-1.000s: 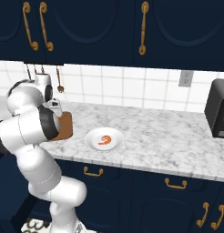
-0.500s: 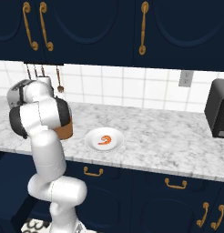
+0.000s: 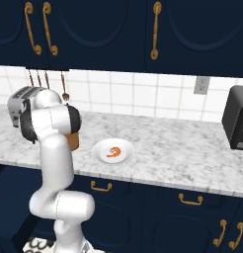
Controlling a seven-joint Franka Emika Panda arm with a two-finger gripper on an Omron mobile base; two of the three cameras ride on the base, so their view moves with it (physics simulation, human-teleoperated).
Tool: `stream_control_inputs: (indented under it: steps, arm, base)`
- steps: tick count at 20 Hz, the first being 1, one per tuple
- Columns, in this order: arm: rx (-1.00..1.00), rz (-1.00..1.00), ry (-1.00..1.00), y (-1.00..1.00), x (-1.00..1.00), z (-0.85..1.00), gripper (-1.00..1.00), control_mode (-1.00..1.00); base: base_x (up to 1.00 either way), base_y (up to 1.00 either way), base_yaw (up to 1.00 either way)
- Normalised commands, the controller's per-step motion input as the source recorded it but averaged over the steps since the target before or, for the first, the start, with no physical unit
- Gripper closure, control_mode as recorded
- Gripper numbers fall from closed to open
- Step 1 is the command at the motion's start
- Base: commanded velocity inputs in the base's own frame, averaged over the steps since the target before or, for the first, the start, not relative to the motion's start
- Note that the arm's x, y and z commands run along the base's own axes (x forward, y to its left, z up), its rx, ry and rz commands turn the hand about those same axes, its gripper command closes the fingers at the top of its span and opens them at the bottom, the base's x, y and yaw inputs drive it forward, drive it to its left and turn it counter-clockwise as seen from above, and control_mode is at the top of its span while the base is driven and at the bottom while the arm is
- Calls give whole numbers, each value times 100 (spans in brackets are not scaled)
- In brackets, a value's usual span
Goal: Pick up the knife from the drawer and place it on the cutting board. Then place the meat from the plate to the cutting board.
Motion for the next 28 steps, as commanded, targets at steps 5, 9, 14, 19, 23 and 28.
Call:
stream_control_inputs:
  steps: [5, 9, 14, 19, 23, 28]
  arm:
    - [0, -5, 0, 1, 10, -36, 100, -100]
    - [0, -2, 0, 1, 1, -29, 100, -100]
    - [0, -1, 0, 9, 5, -14, 100, -100]
    - [0, 0, 0, 16, 22, 0, 100, -100]
    - [0, 0, 0, 0, 11, 1, -100, -100]
    - [0, 0, 0, 0, 0, 2, -100, -100]
  base:
    - [0, 0, 0]
    - [0, 0, 0]
    - [0, 0, 0]
    - [0, 0, 0]
    - [0, 0, 0]
    - [0, 0, 0]
